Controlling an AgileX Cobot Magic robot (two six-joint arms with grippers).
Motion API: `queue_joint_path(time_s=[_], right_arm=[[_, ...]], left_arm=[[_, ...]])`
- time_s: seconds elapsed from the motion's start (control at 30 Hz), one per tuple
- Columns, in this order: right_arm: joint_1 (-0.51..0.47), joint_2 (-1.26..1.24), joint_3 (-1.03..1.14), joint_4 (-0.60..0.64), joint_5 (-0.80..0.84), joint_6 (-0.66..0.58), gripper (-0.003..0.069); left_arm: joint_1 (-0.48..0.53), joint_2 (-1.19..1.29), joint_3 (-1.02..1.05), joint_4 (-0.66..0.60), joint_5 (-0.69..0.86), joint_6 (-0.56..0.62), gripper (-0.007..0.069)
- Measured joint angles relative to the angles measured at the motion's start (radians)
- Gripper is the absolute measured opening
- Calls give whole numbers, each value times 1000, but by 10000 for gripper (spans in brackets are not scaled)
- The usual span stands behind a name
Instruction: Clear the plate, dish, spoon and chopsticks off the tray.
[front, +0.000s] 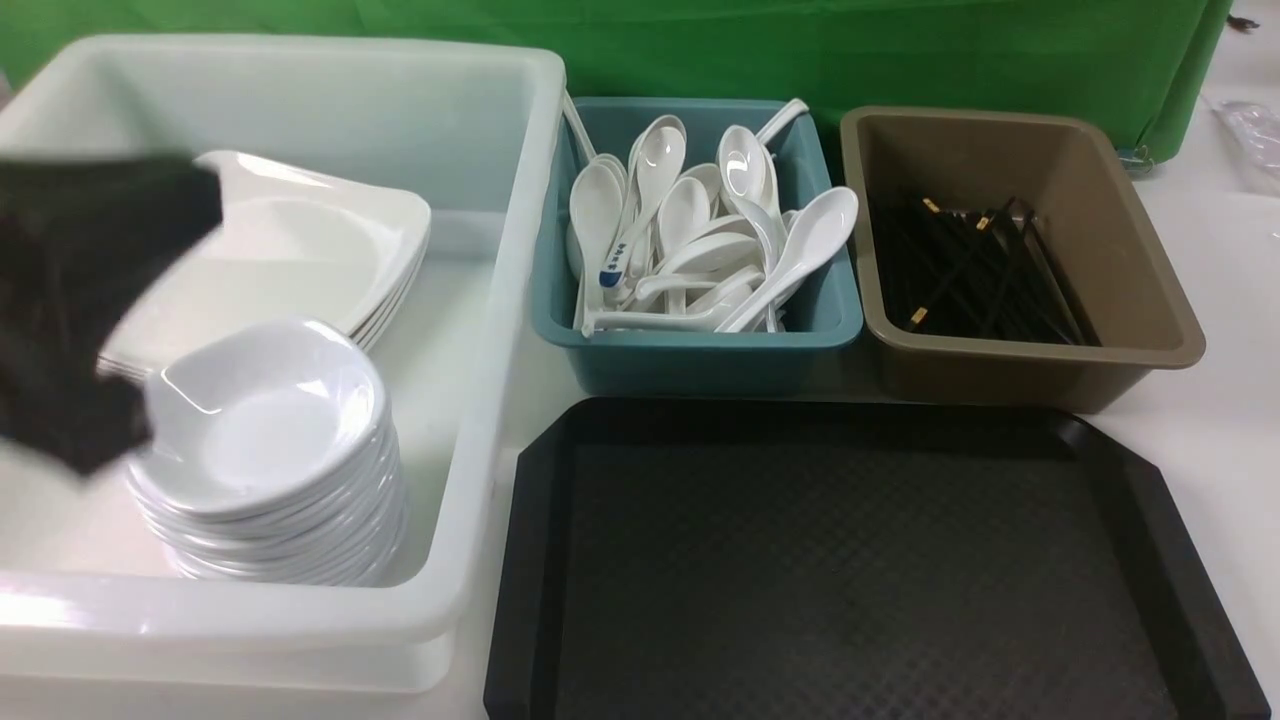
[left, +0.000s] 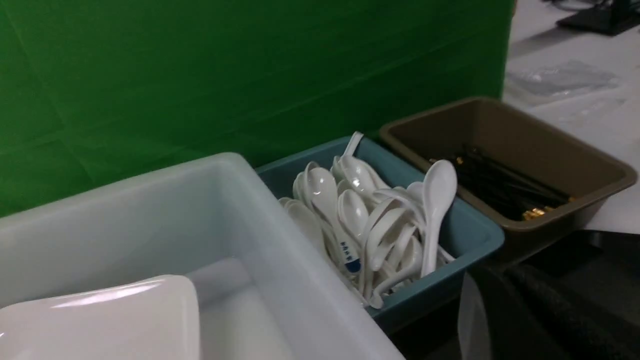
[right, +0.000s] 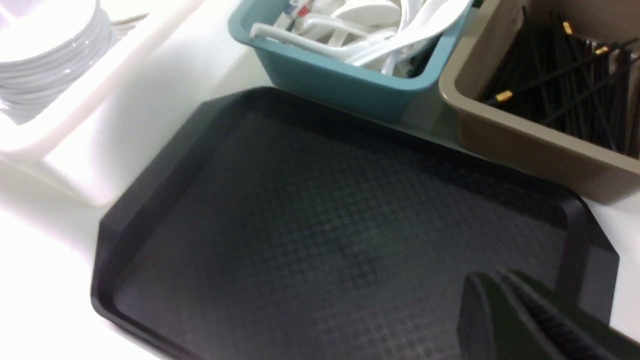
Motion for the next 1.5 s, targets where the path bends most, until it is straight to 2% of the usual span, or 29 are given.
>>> queue_joint_path(time_s=[0.07, 0.13, 0.33, 0.67, 0.8, 0.9, 0.93, 1.0, 1.07, 1.13, 1.23, 1.4, 1.5], right_arm=[[0, 0, 0, 0, -13, 0, 34], [0, 0, 0, 0, -15, 0, 46], [0, 0, 0, 0, -15, 0, 72], [0, 0, 0, 0, -15, 1, 108], [-16, 0, 0, 1, -15, 1, 117], [-111, -3, 0, 10, -17, -1, 125], [-191, -10, 9, 10, -20, -37, 117], [-252, -23, 25, 2, -32, -72, 106], [-360, -46, 68, -13, -60, -125, 101], [-517, -104, 155, -25, -119, -184, 101], [-654, -180, 260, -28, -212, -212, 117], [-823, -316, 403, -6, -303, -225, 141], [-872, -363, 459, 33, -336, -226, 136]], left_arm=[[0, -88, 100, -105, -45, 105, 9], [0, -148, 166, -153, -98, 153, 9], [0, -234, 269, -173, -169, 165, 9], [0, -241, 331, 78, -121, 166, 9], [0, -241, 332, 113, -110, 166, 9], [0, -241, 332, 125, -106, 166, 9], [0, -241, 332, 127, -106, 166, 9], [0, -241, 332, 128, -106, 166, 11], [0, -241, 332, 129, -106, 166, 11], [0, -241, 332, 129, -106, 166, 11], [0, -241, 332, 129, -106, 166, 13], [0, -241, 332, 129, -106, 167, 13], [0, -241, 332, 129, -106, 167, 13]])
